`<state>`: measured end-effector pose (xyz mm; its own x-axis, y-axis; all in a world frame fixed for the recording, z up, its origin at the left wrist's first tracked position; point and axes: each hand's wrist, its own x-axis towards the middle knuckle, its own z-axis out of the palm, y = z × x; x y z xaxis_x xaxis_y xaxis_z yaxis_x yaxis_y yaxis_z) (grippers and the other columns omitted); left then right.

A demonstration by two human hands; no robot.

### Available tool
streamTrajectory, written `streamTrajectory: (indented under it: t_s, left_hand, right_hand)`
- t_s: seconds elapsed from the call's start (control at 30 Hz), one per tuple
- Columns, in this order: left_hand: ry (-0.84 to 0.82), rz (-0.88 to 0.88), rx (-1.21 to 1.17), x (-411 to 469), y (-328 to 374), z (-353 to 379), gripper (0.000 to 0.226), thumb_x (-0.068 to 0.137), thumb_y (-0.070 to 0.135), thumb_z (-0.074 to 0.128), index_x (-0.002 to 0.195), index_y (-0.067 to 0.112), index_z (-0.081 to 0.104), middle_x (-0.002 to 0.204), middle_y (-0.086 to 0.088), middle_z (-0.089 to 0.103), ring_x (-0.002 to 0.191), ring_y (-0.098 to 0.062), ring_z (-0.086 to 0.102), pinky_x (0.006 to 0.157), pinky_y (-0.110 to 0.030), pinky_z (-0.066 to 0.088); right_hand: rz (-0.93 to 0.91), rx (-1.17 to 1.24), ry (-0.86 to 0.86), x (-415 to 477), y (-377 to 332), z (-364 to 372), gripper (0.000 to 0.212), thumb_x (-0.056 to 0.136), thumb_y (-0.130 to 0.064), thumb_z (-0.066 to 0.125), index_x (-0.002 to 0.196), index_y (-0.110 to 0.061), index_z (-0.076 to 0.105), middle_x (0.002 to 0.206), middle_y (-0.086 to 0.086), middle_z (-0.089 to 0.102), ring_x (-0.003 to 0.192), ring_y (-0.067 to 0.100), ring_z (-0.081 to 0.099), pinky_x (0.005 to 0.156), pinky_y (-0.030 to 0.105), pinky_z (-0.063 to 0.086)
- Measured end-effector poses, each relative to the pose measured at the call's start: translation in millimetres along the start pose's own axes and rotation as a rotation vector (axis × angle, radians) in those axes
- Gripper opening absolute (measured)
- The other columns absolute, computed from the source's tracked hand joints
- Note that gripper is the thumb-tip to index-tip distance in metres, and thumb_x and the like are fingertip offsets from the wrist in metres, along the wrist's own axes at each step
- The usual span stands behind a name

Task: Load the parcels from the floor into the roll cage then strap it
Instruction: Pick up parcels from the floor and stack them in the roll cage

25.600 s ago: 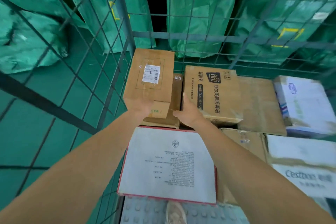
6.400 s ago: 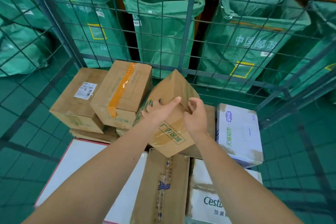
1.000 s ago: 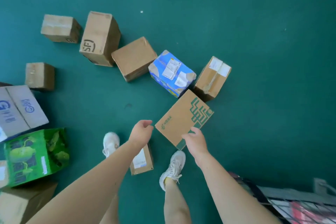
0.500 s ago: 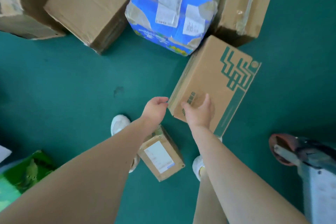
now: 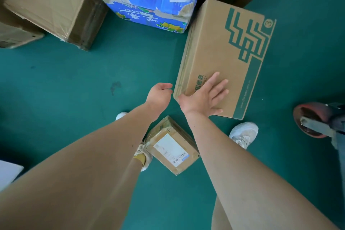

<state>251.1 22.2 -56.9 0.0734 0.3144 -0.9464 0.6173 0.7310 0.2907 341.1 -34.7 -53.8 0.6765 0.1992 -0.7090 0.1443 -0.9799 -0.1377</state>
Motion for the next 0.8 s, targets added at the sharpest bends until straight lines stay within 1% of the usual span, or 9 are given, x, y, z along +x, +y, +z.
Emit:
streamTrajectory:
  t_s: [0.1,0.2,0.27,0.33,0.4,0.47,0.53,0.67,0.8]
  left_hand:
    - [0.021,-0.004,0.014,-9,3,15,0.037,0.099,0.012,0.04,0.134,0.018,0.053,0.119,0.001,0.061,0.108,-0.017,0.058,0.103,-0.037,0.046]
    - [0.053,-0.009,0.053,-20,9,38,0.041,0.099,0.011,0.039,0.137,0.018,0.051,0.093,0.01,0.058,0.075,-0.007,0.052,0.077,-0.027,0.049]
    - [0.068,0.001,0.113,-29,14,58,0.044,0.099,0.012,0.039,0.142,0.019,0.046,0.096,0.014,0.056,0.068,-0.003,0.046,0.065,-0.02,0.043]
    - [0.066,0.016,0.177,-39,17,80,0.049,0.099,0.017,0.041,0.148,0.018,0.037,0.111,0.013,0.056,0.066,0.0,0.04,0.059,-0.016,0.035]
    - [0.061,0.023,0.218,-46,22,100,0.056,0.099,0.023,0.044,0.153,0.018,0.027,0.134,0.003,0.051,0.07,0.0,0.041,0.061,-0.016,0.031]
    - [0.06,0.015,0.269,-51,27,125,0.064,0.099,0.028,0.046,0.155,0.017,0.017,0.153,-0.004,0.034,0.098,-0.01,0.051,0.079,-0.021,0.033]
    - [0.057,-0.013,0.286,-53,32,150,0.066,0.098,0.03,0.047,0.155,0.015,0.015,0.153,-0.004,0.033,0.115,-0.023,0.047,0.084,-0.027,0.028]
    - [0.096,-0.014,0.296,-50,34,194,0.063,0.091,0.029,0.054,0.146,0.015,0.03,0.139,-0.006,0.044,0.098,-0.021,0.048,0.073,-0.029,0.038]
    - [0.189,-0.095,0.341,-50,36,220,0.064,0.093,0.035,0.052,0.147,0.011,0.029,0.137,-0.008,0.034,0.098,-0.025,0.046,0.082,-0.033,0.034]
  right_hand:
    - [-0.031,0.04,-0.014,4,18,-19,0.124,0.079,-0.032,0.079,0.156,-0.031,-0.018,0.162,-0.001,-0.028,0.15,0.028,-0.022,0.114,0.072,0.005]
    - [-0.05,0.132,-0.055,8,38,-49,0.12,0.078,-0.03,0.078,0.157,-0.033,-0.013,0.164,-0.005,-0.023,0.152,0.024,-0.018,0.113,0.07,0.006]
    - [-0.033,0.215,-0.041,15,57,-73,0.114,0.078,-0.027,0.074,0.158,-0.035,-0.006,0.166,-0.007,-0.015,0.153,0.022,-0.01,0.116,0.065,0.013]
    - [0.016,0.336,-0.002,26,80,-100,0.105,0.079,-0.02,0.069,0.159,-0.034,0.002,0.167,-0.005,0.0,0.153,0.022,0.009,0.117,0.051,0.024]
    - [0.075,0.435,0.019,40,106,-124,0.092,0.084,-0.015,0.062,0.159,-0.03,0.011,0.163,0.0,0.019,0.146,0.023,0.029,0.113,0.038,0.032]
    - [0.119,0.472,0.012,55,132,-144,0.083,0.087,-0.015,0.057,0.158,-0.028,0.018,0.156,0.002,0.031,0.139,0.026,0.04,0.111,0.037,0.037]
    - [0.14,0.465,-0.021,66,150,-155,0.077,0.087,-0.017,0.054,0.157,-0.03,0.022,0.153,0.001,0.038,0.131,0.026,0.048,0.105,0.037,0.044]
    - [0.145,0.507,-0.073,81,172,-161,0.07,0.084,-0.023,0.053,0.15,-0.031,0.032,0.148,0.0,0.047,0.123,0.027,0.056,0.101,0.045,0.05]
    - [0.237,0.595,-0.105,93,190,-171,0.085,0.066,-0.032,0.06,0.147,-0.025,0.035,0.142,0.0,0.051,0.123,0.027,0.055,0.1,0.046,0.05]
